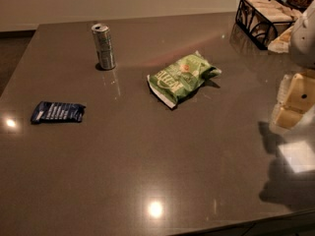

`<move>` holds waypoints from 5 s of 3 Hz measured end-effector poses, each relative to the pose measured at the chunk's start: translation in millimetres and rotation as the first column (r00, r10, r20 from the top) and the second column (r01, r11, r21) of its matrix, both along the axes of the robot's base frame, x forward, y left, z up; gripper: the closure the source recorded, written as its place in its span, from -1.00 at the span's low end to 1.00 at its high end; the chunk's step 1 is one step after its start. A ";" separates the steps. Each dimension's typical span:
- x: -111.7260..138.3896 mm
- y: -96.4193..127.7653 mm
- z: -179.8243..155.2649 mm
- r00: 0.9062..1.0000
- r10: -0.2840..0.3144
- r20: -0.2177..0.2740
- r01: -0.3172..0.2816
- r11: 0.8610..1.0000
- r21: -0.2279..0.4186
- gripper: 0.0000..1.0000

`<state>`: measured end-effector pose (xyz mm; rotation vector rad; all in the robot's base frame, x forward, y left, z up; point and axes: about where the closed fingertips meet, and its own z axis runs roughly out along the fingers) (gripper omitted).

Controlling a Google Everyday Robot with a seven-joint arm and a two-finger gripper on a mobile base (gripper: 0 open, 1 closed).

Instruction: Move green jalapeno chip bag near rxbar blueberry

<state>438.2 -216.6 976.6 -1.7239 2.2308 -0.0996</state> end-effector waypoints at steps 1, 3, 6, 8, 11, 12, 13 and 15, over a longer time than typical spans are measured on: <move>0.0 0.0 0.0 1.000 0.000 0.000 0.000 1.000 0.000 -1.00; 29.3 22.7 -2.1 0.999 0.046 0.010 -0.047 0.998 0.033 -1.00; 167.1 89.3 -55.6 0.984 0.177 0.023 -0.178 0.984 0.014 -1.00; 216.0 96.3 -105.0 0.982 0.185 -0.036 -0.183 0.982 0.053 -1.00; 209.4 119.6 -109.4 0.962 0.268 -0.055 -0.266 0.963 0.045 0.26; 192.9 142.6 -90.5 0.943 0.331 -0.036 -0.328 0.942 0.068 0.74; 164.4 177.2 -74.6 0.919 0.395 -0.023 -0.389 0.913 0.118 1.00; 102.0 253.7 -67.8 0.845 0.534 -0.016 -0.525 0.836 0.160 1.00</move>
Offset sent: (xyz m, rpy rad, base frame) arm 0.0080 0.0085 -0.0037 0.0350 0.0314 0.0157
